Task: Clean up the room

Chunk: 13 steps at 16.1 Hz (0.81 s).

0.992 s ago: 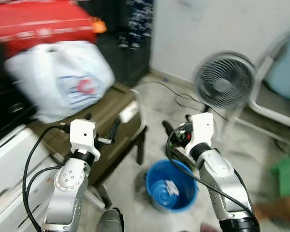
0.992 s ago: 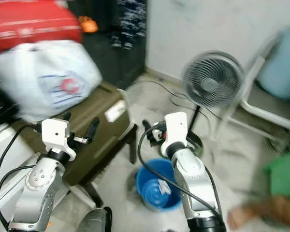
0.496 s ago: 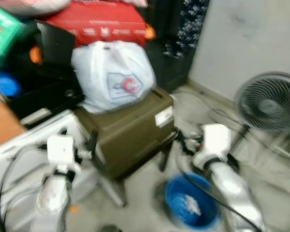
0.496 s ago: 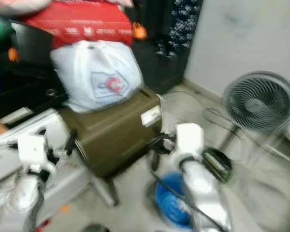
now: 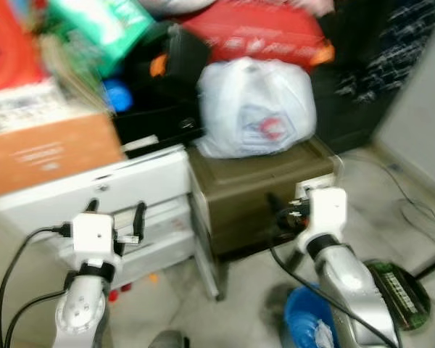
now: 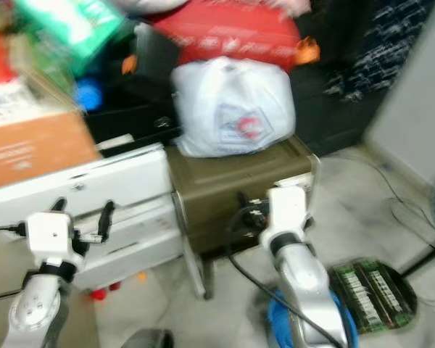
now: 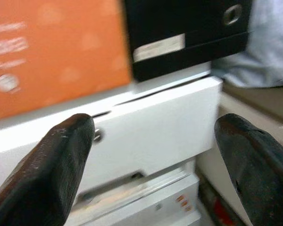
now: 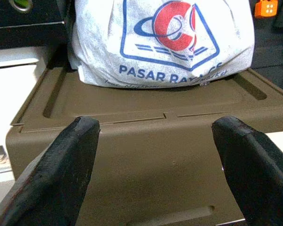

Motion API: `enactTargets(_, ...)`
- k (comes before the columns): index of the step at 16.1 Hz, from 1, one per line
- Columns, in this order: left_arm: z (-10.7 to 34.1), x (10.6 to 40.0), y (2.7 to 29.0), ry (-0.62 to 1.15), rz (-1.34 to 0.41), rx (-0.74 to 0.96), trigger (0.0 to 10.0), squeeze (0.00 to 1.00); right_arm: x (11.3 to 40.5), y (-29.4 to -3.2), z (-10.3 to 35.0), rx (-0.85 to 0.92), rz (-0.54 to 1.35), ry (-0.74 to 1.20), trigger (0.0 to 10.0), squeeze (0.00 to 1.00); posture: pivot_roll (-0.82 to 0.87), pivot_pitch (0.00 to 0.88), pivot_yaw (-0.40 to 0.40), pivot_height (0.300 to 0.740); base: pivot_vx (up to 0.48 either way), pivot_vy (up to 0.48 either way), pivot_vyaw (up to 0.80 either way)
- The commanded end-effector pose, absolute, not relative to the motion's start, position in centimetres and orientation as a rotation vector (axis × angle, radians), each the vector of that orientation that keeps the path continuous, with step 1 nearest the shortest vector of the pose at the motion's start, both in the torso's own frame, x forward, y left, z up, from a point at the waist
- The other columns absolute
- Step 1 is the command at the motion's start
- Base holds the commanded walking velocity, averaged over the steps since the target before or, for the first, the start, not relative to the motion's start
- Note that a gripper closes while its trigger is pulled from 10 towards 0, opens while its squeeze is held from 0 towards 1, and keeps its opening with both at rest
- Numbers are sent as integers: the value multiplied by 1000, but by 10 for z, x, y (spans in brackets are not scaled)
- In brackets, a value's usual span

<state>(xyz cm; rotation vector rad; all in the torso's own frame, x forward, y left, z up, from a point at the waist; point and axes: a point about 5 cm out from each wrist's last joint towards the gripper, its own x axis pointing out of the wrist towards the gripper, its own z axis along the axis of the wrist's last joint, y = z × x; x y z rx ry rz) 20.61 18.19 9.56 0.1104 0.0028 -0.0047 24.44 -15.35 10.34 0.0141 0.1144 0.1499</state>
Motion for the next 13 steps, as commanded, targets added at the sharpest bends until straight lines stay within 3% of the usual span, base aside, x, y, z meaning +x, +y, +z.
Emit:
enactTargets(1,99,207,185,-3,11,134,10000,0,245,-153,107,20,144,99,10000,0,-32,38,-37,740,0,0,800)
enactTargets(13,101,202,188,25,-43,130,10000,0,246,-148,106,36,169,109,10000,0,-12,62,-48,740,0,0,800)
